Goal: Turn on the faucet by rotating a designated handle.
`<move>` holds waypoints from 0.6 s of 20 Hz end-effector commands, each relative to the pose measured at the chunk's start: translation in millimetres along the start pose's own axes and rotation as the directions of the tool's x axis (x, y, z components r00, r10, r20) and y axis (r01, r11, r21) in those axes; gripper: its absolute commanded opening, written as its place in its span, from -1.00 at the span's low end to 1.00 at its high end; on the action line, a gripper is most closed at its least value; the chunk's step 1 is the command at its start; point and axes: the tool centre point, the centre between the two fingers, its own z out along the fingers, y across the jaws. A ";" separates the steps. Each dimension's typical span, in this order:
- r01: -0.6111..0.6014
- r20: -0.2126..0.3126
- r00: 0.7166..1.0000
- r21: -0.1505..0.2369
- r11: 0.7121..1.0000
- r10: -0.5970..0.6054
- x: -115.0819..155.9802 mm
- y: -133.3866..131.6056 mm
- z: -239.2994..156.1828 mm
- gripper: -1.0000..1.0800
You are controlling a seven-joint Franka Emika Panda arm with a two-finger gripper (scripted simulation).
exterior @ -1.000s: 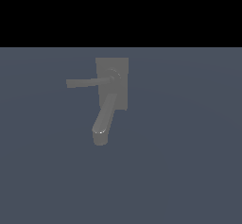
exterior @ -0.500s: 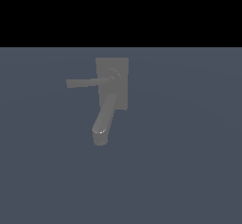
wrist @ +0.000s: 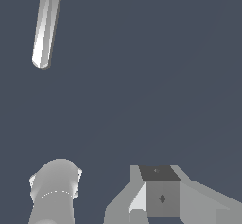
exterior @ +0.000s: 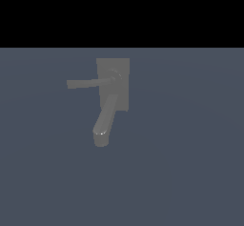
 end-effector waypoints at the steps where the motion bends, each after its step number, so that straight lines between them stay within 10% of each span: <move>1: 0.028 0.023 0.999 -0.067 0.997 -0.027 8.0 6.5 6.2 -1.00; 12: 0.182 0.132 0.981 -0.339 0.923 -0.145 47.5 29.4 25.6 -1.00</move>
